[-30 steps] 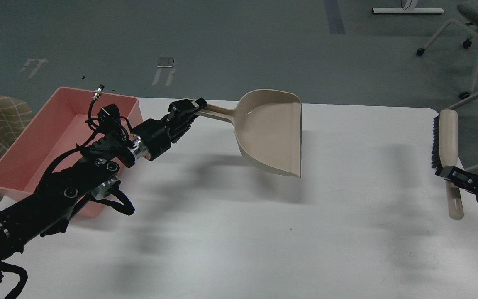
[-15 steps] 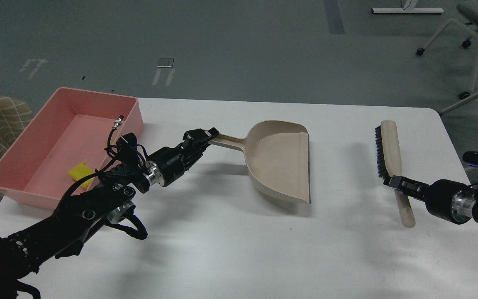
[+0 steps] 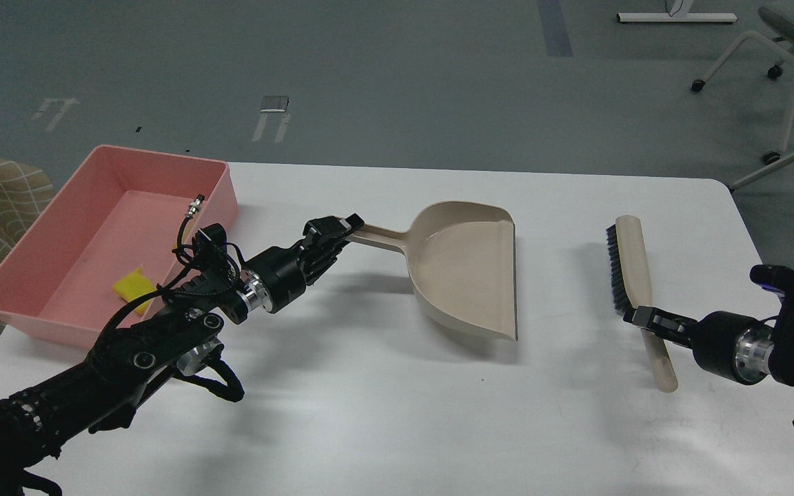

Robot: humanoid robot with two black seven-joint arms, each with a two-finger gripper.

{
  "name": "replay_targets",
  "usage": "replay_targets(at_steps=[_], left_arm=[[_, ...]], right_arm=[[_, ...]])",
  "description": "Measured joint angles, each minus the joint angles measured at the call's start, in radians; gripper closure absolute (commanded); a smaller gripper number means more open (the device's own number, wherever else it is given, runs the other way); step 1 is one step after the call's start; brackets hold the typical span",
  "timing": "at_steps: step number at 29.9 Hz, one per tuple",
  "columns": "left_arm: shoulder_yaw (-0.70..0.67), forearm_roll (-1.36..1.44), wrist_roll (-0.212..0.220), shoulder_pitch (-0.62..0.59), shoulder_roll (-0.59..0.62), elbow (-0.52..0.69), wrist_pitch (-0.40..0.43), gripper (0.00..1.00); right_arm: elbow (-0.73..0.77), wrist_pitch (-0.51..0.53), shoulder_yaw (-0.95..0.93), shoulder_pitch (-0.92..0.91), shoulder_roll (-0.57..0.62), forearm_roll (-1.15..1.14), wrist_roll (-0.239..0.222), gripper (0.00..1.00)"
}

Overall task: Sweep and dump garbage into bin
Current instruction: 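Lower the dustpan back onto the table with the left gripper and release, then set the brush down on the table and open the right gripper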

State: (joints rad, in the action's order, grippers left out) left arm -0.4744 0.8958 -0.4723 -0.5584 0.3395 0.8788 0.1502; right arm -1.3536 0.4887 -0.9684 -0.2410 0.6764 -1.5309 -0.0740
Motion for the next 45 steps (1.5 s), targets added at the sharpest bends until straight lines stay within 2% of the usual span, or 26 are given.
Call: replay_targets(at_steps=[7,8,11,12,15,19,24,26,27,35,36,38,39,45], left_arm=[[-0.012,-0.006,0.028,0.005,0.000,-0.001,-0.002,0.26],[-0.013,-0.006,0.028,0.005,0.001,-0.001,-0.003,0.22],[-0.017,-0.006,0.029,0.005,0.007,-0.001,-0.003,0.12],[-0.018,-0.006,0.030,0.005,0.009,-0.001,-0.004,0.11],[-0.019,-0.008,0.030,0.005,0.017,0.000,-0.004,0.10],[-0.020,-0.035,0.030,0.003,0.031,0.000,-0.016,0.10],[-0.021,-0.068,0.030,-0.004,0.048,0.000,-0.045,0.10],[-0.021,-0.072,0.030,-0.007,0.053,0.000,-0.062,0.10],[-0.021,-0.073,0.030,-0.008,0.055,0.000,-0.073,0.10],[-0.022,-0.092,0.030,-0.012,0.069,0.000,-0.098,0.10],[-0.022,-0.100,0.030,-0.012,0.070,0.000,-0.098,0.10],[-0.022,-0.114,0.031,-0.012,0.072,0.000,-0.098,0.10],[-0.022,-0.119,0.031,-0.013,0.074,0.000,-0.098,0.10],[-0.022,-0.126,0.031,-0.030,0.088,0.000,-0.098,0.10]], right_arm=[[0.000,0.000,-0.002,0.009,-0.001,0.000,0.000,1.00],[0.000,0.000,-0.002,0.009,-0.001,0.000,0.000,1.00],[0.000,0.000,-0.002,0.010,-0.001,0.000,0.000,0.93],[0.000,0.000,-0.002,0.011,-0.002,0.000,0.000,0.87],[-0.001,0.000,-0.003,0.011,-0.007,0.000,0.000,0.79],[-0.001,0.000,-0.008,0.010,-0.010,0.000,0.000,0.78],[0.003,0.000,-0.014,0.009,-0.011,0.000,0.000,0.67],[0.005,0.000,-0.015,0.008,-0.011,0.000,-0.001,0.56],[0.005,0.000,-0.015,0.008,-0.011,0.001,-0.001,0.53],[0.004,0.000,-0.018,0.015,-0.011,0.003,-0.011,0.47],[0.002,0.000,-0.021,0.015,-0.011,0.003,-0.011,0.44],[-0.003,0.000,-0.032,0.015,-0.010,0.004,-0.011,0.23],[-0.006,0.000,-0.042,0.015,-0.008,0.004,-0.011,0.02],[-0.035,0.000,-0.075,0.021,0.015,0.005,-0.009,0.00]])
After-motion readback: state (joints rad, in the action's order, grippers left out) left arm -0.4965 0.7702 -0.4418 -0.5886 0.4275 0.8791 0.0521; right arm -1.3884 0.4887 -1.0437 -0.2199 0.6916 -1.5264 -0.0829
